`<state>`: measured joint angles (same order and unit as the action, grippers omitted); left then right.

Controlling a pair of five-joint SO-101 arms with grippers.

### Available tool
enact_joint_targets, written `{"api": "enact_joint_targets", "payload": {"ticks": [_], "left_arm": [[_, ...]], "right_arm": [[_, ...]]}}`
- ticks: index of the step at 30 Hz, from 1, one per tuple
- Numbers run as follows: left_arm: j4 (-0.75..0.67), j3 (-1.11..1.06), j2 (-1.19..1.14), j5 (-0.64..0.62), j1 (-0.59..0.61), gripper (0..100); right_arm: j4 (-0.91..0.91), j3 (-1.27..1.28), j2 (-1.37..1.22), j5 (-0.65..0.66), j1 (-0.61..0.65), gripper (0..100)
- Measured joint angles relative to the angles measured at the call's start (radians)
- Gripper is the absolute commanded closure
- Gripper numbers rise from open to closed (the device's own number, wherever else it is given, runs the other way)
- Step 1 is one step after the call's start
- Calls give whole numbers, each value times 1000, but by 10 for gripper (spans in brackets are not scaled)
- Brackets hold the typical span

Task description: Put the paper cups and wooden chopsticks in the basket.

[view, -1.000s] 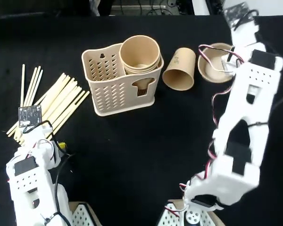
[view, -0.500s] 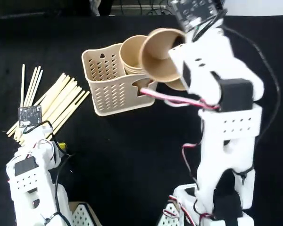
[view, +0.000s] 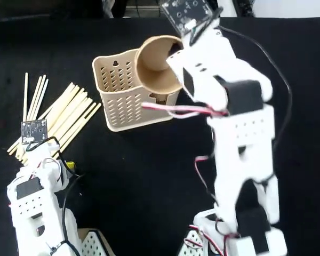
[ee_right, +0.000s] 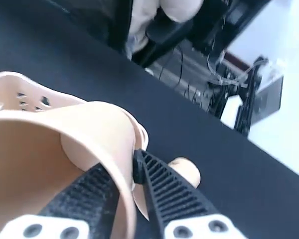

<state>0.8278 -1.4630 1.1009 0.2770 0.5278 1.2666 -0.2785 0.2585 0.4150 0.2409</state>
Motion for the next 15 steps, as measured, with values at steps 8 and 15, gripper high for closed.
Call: {"api": "enact_joint_targets", "payload": {"ticks": [8,15], "left_arm": [[0,0,0,0,0,722],[0,0,0,0,0,722]], "right_arm": [[46,-127,-172,0,-26,657],[114,-307,-250,18,17,635]]}}
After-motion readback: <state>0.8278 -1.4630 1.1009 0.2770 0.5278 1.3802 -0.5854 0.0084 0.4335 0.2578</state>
